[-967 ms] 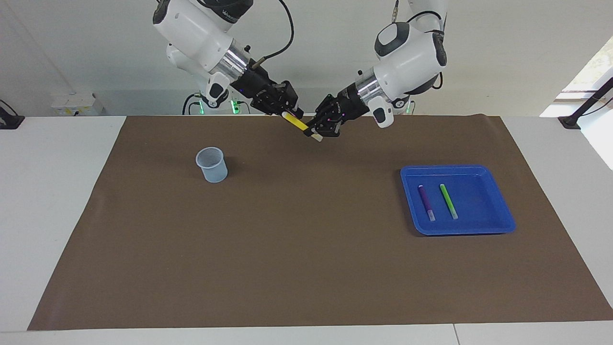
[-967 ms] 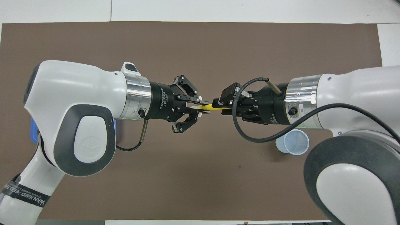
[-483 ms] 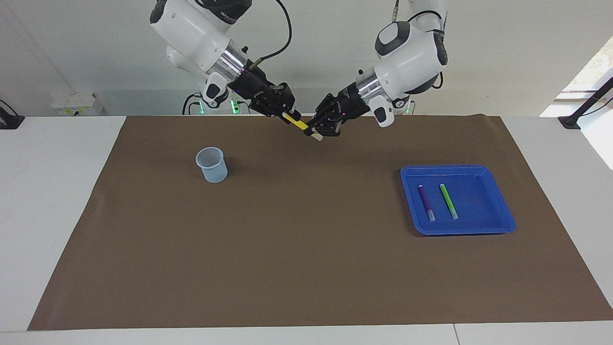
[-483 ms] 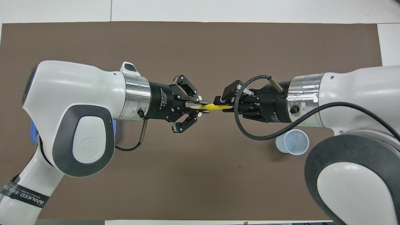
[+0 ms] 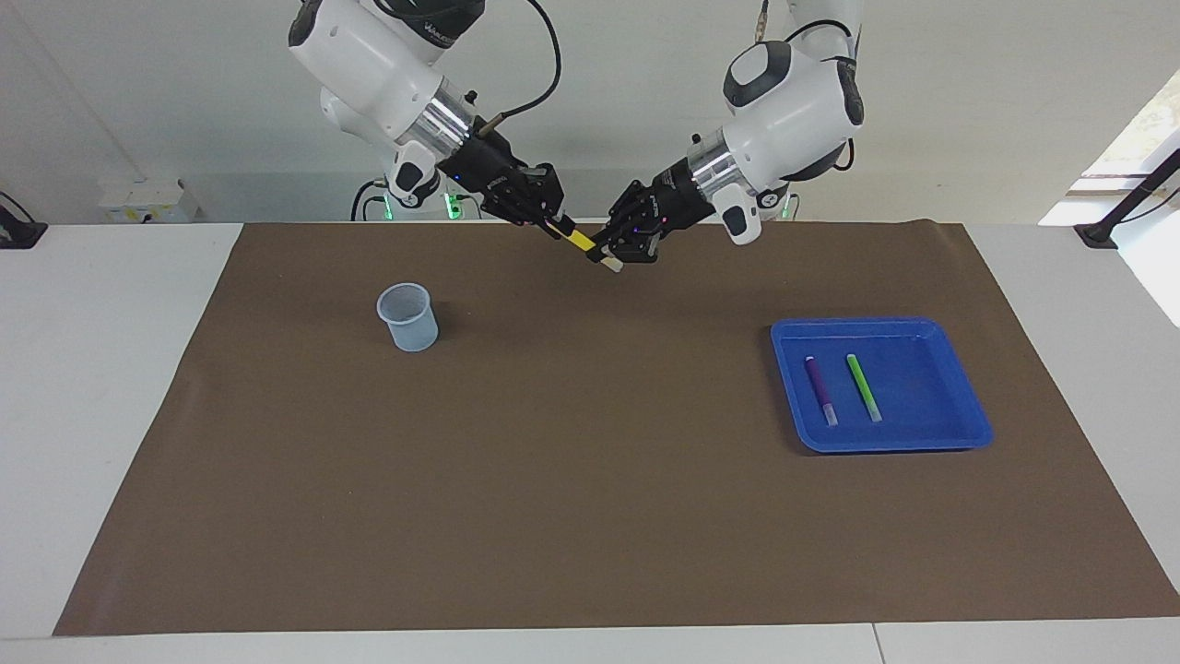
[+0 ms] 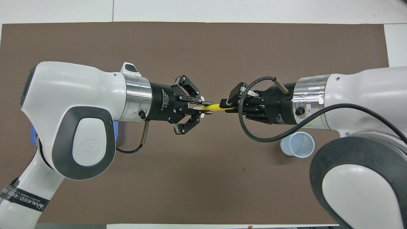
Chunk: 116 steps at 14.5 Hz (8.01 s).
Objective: Transfer and insert pens with both arms
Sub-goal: 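Grasp the yellow pen with the right gripper and open the left gripper, then carry the yellow pen to the cup while the left gripper reaches the tray, then insert the yellow pen into the cup while the left gripper grasps the green pen, then lift the green pen with the left gripper while the right gripper approaches, then grasp the green pen with the right gripper and open the left gripper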
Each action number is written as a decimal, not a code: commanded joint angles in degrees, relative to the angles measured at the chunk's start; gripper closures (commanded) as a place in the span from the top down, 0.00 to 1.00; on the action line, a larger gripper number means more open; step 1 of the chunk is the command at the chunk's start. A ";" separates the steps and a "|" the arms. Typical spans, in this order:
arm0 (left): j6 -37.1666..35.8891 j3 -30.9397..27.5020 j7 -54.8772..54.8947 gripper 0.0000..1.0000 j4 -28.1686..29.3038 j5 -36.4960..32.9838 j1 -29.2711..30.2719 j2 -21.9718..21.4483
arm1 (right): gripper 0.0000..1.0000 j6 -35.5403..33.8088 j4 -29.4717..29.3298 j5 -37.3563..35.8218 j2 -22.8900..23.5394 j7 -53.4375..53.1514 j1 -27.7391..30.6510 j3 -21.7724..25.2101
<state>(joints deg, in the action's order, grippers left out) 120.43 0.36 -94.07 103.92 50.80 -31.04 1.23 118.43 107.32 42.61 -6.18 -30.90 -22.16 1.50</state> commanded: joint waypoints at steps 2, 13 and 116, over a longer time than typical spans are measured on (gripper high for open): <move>1.22 -0.28 -0.14 1.00 2.35 0.97 -0.69 -2.11 | 0.00 0.13 -0.01 -1.47 -0.06 -0.04 1.41 -0.18; -0.54 -0.54 10.55 1.00 3.57 -1.22 4.57 -2.54 | 0.00 -15.77 -0.62 -30.72 -0.67 24.81 11.61 -0.09; -9.33 0.07 11.63 0.00 8.23 -5.97 7.57 -5.54 | 0.33 27.38 10.19 -6.22 -0.41 -11.19 -13.34 -2.29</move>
<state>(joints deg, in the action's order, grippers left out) 109.55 0.99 -82.17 109.84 43.79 -22.58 -2.39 146.93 118.61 37.46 -7.13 -42.82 -36.28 -0.62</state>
